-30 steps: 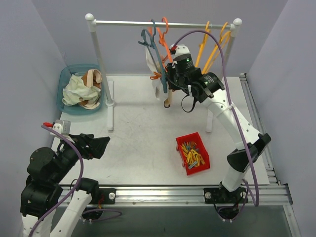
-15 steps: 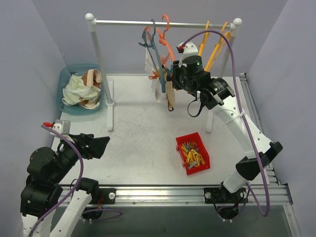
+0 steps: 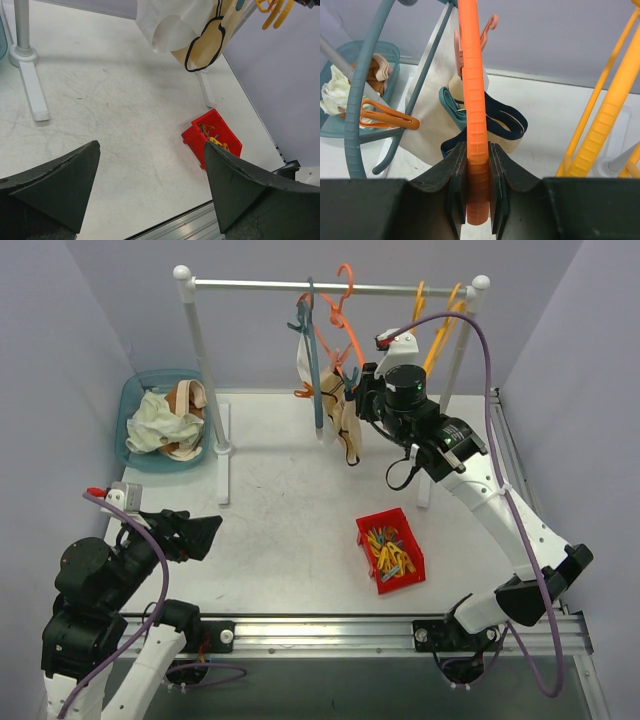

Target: Remove the underwear clipped to the hanger

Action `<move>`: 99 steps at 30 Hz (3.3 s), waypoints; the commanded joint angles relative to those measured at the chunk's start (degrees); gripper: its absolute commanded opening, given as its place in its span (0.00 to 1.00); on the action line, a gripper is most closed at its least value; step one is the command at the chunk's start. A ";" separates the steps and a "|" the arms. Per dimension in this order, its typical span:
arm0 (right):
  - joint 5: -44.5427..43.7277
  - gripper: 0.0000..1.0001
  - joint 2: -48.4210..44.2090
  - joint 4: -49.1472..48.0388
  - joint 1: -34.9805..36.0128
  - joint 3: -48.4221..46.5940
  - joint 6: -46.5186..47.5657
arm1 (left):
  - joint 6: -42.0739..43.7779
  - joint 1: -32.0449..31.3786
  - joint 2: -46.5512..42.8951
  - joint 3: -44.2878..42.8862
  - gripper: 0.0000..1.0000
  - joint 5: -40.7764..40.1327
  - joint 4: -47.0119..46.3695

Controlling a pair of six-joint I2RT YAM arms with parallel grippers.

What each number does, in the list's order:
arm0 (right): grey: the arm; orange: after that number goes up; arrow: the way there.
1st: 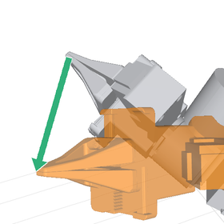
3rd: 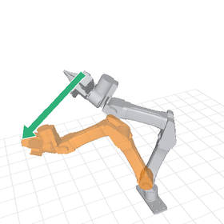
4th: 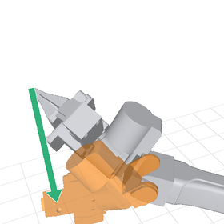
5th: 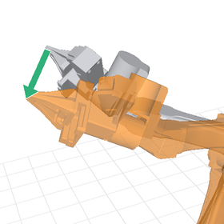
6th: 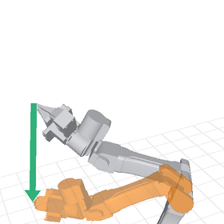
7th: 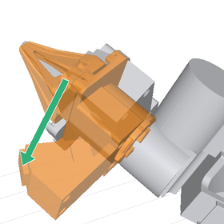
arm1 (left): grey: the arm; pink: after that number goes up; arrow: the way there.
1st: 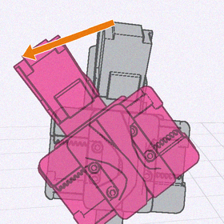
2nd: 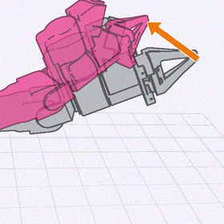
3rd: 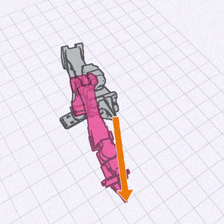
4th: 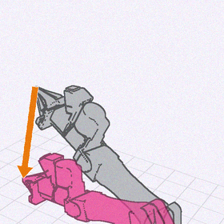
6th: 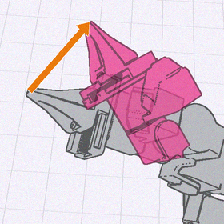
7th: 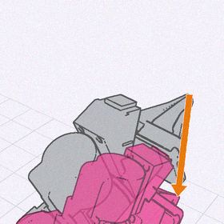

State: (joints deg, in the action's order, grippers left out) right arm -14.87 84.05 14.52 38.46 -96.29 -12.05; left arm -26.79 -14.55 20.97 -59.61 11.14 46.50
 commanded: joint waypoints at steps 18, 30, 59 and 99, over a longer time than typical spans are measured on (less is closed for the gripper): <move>-7.18 0.00 -9.52 -17.86 3.38 10.06 4.14 | -0.81 -0.13 0.83 0.20 0.93 0.12 -2.47; -12.45 0.00 -13.99 -22.70 7.24 17.34 7.04 | -0.55 -0.13 0.56 0.29 0.93 -0.59 -2.20; -34.70 0.00 -32.81 -5.03 30.09 44.69 -15.71 | -3.36 -0.13 0.12 2.13 0.93 2.49 -4.66; -51.83 0.00 -18.75 14.30 60.86 46.81 -59.93 | -18.48 -7.50 12.59 15.76 0.99 18.14 -24.88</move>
State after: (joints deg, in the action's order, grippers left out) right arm -61.56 66.37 27.66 99.09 -47.07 -69.69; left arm -47.40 -18.87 30.48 -40.38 30.41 24.71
